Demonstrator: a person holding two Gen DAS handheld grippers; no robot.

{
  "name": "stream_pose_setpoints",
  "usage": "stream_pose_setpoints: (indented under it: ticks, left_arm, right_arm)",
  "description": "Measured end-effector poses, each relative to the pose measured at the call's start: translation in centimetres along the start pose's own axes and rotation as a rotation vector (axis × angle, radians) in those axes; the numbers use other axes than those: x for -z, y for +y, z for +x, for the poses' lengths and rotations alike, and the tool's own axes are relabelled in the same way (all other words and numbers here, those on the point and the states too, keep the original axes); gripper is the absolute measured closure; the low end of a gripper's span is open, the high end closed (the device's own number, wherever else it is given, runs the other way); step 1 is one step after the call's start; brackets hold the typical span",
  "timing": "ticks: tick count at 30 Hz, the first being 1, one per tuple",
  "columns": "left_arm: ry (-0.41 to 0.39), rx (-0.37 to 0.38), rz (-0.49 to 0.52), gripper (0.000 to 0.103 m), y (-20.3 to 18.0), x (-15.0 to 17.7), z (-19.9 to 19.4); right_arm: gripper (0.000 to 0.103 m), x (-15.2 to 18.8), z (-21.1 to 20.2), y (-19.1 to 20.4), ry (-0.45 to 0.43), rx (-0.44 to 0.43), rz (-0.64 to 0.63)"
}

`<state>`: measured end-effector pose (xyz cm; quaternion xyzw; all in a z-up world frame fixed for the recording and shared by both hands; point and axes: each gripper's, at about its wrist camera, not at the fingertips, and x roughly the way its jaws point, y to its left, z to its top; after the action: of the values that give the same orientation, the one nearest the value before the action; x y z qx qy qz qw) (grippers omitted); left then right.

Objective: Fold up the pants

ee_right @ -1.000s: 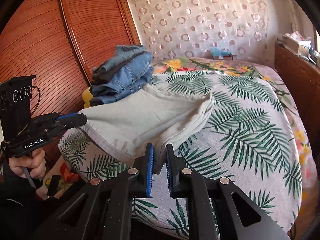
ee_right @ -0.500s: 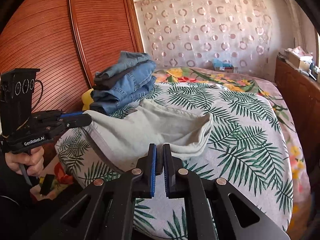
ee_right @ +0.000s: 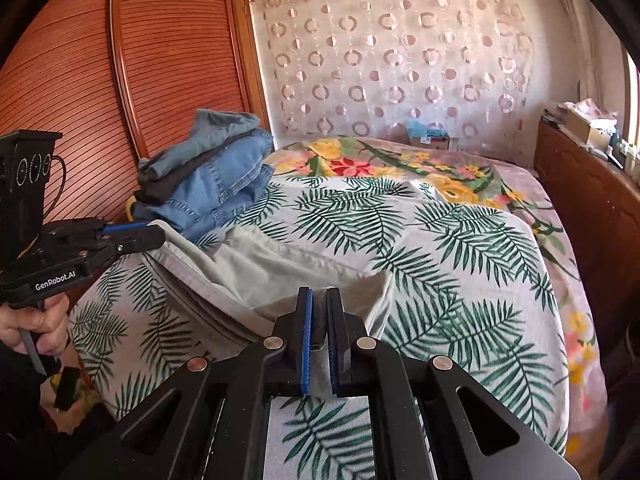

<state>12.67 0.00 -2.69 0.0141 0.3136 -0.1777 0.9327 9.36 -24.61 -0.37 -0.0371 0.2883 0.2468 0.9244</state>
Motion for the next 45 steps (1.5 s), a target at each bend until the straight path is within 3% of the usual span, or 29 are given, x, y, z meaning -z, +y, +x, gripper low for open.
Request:
stream_pose_setpoints:
  ticks: [12, 22, 28, 33, 37, 40, 45]
  left_arm:
    - [0.086, -0.062, -0.004, 0.093, 1.9, -1.0, 5.2]
    - [0.093, -0.072, -0.002, 0.091, 1.5, -0.5, 5.2]
    - [0.071, -0.087, 0.003, 0.079, 1.1, -0.5, 4.1]
    - [0.062, -0.086, 0.012, 0.058, 0.8, -0.3, 3.5]
    - [0.073, -0.098, 0.013, 0.051, 0.7, 0.2, 3.5]
    - [0.085, -0.086, 0.02, 0.032, 0.6, 1.0, 3.7]
    - [0.116, -0.084, 0.016, 0.03, 1.1, 2.7, 4.2]
  right_arm:
    - [0.097, -2.1, 6.3, -0.8, 0.071, 0.028, 0.012]
    - [0.096, -1.9, 7.5, -1.2, 0.076, 0.039, 0.012]
    - [0.096, -1.4, 6.1, -1.9, 0.05, 0.027, 0.044]
    - [0.092, -0.7, 4.4, -1.8, 0.033, 0.028, 0.038]
    - [0.088, 0.0, 3.0, -1.5, 0.026, 0.032, 0.025]
    - [0.072, 0.4, 2.4, -1.4, 0.026, 0.046, 0.013]
    - [0.071, 1.4, 1.8, -1.6, 0.048, 0.014, 0.02]
